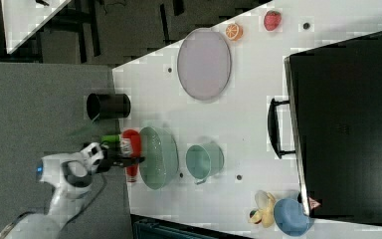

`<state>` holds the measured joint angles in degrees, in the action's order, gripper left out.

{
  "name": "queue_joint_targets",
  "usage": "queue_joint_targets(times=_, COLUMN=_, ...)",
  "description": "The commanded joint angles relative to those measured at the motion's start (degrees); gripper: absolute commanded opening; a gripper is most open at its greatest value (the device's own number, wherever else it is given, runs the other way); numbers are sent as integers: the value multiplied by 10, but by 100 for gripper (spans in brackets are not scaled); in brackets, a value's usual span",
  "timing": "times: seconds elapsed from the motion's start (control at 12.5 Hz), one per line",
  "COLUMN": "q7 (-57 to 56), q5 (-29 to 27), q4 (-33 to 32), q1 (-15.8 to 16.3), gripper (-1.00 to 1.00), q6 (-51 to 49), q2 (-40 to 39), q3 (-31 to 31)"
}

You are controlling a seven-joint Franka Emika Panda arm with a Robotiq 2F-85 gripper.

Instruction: Pick ketchup from strainer and place it on the table

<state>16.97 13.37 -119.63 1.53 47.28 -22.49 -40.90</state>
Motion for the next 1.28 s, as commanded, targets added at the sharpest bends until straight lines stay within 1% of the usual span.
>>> queue_joint_targets(times=0.08, q7=8, q5=-37, q4=69, q1=-23, gripper=21, q6=-73, q2=50, q3=-10)
queue_joint_targets(times=0.4, q7=-19, q5=-39, q4=176, q1=-54, gripper=21, q6=-228, q2=47, q3=10)
queue_joint_targets(times=0.64, q7=-80, q5=-38, q4=239, q1=-75, gripper=21, q6=-290, q2=26, q3=50)
queue_joint_targets(times=0.8, q7=-111, q5=-36, q4=254, q1=-86, gripper=21, q6=-293, q2=20, q3=93)
queue_joint_targets(times=0.96, q7=-145, q5=-25, q4=255, q1=-95, gripper=21, q6=-289, q2=20, q3=143)
queue_joint_targets(times=1.12, q7=-199, q5=-9, q4=255, q1=-100, gripper=21, q6=-288, q2=20, q3=189)
queue_joint_targets(times=1.28, q7=-260, q5=-9, q4=253, q1=-106, gripper=21, q6=-288, q2=21, q3=224)
